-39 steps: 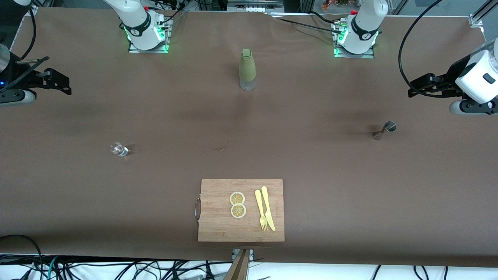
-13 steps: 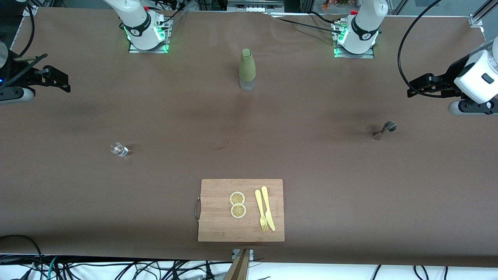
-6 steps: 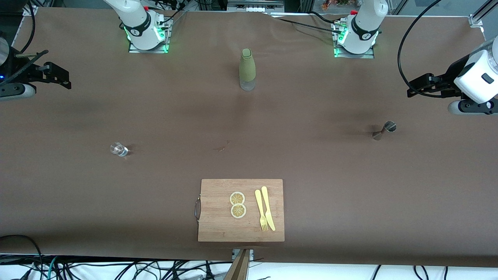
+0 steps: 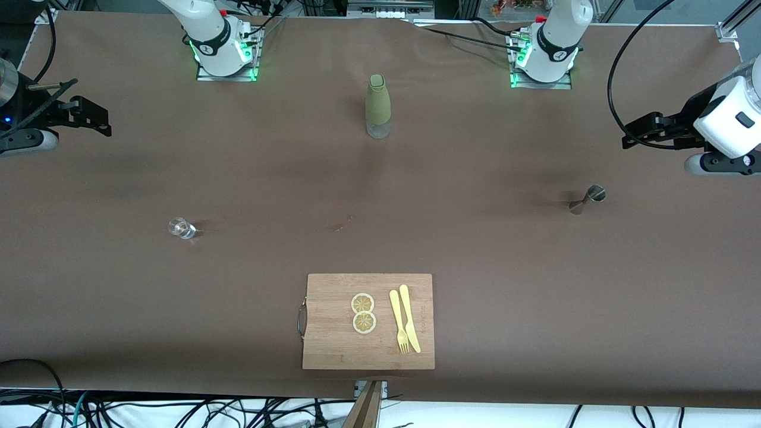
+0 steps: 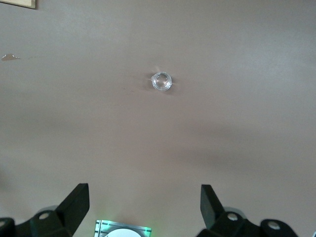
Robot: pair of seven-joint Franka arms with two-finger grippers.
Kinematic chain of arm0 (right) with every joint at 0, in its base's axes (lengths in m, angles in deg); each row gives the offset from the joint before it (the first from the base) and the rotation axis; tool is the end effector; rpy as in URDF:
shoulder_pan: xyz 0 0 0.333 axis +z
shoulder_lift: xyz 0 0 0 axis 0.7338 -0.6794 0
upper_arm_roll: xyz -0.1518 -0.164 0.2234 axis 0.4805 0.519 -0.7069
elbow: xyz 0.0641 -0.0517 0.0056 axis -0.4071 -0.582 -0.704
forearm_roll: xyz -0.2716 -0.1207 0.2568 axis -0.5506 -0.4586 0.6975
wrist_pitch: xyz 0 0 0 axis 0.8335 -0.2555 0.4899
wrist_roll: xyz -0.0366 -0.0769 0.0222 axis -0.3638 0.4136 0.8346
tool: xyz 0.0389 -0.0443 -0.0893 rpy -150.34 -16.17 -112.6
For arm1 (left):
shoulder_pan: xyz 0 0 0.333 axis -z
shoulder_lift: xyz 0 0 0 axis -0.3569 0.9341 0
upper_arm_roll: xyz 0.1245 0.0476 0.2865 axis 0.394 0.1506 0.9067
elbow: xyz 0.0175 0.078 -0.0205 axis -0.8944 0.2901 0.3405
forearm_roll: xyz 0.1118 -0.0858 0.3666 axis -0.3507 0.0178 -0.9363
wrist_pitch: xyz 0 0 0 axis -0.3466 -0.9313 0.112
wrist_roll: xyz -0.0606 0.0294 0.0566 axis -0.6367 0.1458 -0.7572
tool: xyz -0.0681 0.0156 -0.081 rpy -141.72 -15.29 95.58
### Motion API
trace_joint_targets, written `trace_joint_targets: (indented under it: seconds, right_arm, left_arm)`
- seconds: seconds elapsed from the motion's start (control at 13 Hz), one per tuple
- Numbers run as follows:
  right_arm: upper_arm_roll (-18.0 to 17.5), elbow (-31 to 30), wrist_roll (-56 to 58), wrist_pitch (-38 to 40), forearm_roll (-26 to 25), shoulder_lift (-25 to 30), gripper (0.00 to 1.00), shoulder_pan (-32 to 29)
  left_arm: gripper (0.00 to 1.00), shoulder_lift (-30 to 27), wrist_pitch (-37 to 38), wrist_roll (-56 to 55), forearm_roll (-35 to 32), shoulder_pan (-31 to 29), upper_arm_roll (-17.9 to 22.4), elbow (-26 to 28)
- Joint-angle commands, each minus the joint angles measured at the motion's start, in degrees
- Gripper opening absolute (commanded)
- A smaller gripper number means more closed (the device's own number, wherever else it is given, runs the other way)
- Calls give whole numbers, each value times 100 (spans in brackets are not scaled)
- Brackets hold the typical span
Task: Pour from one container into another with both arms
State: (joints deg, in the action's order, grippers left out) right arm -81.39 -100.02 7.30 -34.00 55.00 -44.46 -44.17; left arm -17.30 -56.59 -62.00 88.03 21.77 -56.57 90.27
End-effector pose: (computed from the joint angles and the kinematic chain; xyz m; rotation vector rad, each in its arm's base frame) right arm 0.5439 -0.0055 0.5883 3.0887 0.2835 -0.1816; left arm 0.5702 -0.0393 0.6116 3.0932 0.0476 -0.2871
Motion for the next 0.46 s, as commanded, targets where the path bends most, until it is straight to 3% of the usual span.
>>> trace_joint_targets:
  seconds: [0.0, 0.39]
  right_arm:
    - [-16, -120, 121, -103, 42, 51, 100, -67]
    - [133, -102, 121, -130, 244, -29, 100, -75]
  left_arm:
    - [100, -35, -23, -2, -126, 46, 2, 19]
    - [100, -18, -23, 50, -126, 28, 46, 19]
